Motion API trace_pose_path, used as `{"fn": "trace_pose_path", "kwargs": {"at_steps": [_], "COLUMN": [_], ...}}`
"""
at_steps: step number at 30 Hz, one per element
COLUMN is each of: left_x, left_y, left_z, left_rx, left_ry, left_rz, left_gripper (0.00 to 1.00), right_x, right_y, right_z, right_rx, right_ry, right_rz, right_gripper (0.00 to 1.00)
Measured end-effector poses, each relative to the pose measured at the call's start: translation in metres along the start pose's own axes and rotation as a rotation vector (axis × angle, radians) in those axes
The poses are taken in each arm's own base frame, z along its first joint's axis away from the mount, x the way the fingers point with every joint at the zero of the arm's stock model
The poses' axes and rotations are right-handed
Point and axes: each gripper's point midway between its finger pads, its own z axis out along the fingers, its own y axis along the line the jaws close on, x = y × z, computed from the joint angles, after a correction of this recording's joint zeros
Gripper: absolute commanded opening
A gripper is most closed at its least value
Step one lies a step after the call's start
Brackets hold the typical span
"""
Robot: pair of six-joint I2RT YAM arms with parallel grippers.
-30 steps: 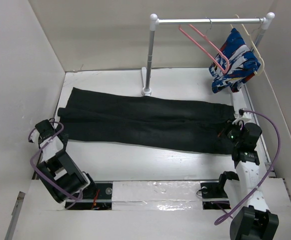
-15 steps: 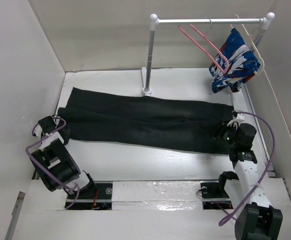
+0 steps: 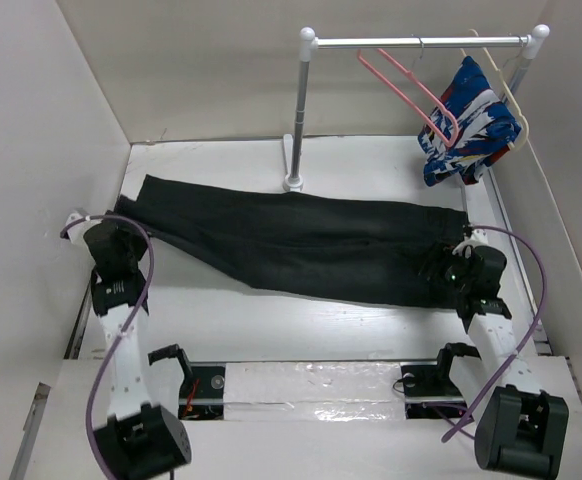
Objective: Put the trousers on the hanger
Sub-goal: Fold the trousers at the center of the board.
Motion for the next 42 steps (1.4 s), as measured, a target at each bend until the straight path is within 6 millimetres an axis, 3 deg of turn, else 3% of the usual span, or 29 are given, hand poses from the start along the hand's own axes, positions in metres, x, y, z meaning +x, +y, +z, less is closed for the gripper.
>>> {"fn": "trace_pose_path", "kwargs": {"at_steps": [1, 6, 12, 15, 17, 23, 26, 36, 39, 42], "left_x": [-0.012, -0.054, -0.069, -0.068, -0.065, -0.066, -0.066, -0.047, -0.044, -0.040], "left_y": [-0.013, -0.040, -0.048, -0.045, -0.042, -0.050, -0.056, -0.067, -0.069, -0.070], "left_z": [-0.012, -0.073, -0.126, -0.139, -0.147, -0.177, -0.190, -0.210, -0.212, -0.209], "left_rx": [0.044, 0.139, 0.201, 0.207, 0.208, 0.281, 0.325, 0.474, 0.498, 0.507], "left_ry": [-0.042, -0.195, -0.282, -0.295, -0.299, -0.324, -0.329, -0.273, -0.261, -0.248], "left_rz": [0.005, 0.052, 0.104, 0.121, 0.135, 0.167, 0.187, 0.255, 0.268, 0.282], "left_gripper": [0.00, 0.00, 0.00, 0.00, 0.00, 0.00, 0.00, 0.00, 0.00, 0.00], "right_x": [0.001, 0.000, -0.005, 0.003, 0.014, 0.010, 0.005, -0.013, -0.031, -0.063], "right_y": [-0.003, -0.020, -0.055, -0.060, -0.062, -0.055, -0.050, -0.004, -0.006, -0.013], "right_z": [0.000, -0.002, 0.006, 0.021, 0.028, 0.036, 0.051, 0.114, 0.115, 0.087], "right_rx": [0.014, 0.117, 0.279, 0.269, 0.250, 0.223, 0.203, 0.100, 0.100, 0.150], "right_ry": [0.004, -0.015, 0.012, 0.089, 0.141, 0.153, 0.193, 0.262, 0.222, 0.123], "right_rz": [0.004, 0.029, 0.092, 0.119, 0.129, 0.117, 0.119, 0.108, 0.119, 0.115], "right_gripper": [0.73, 0.77, 0.77, 0.71, 0.74, 0.74, 0.73, 0.75, 0.78, 0.76]}}
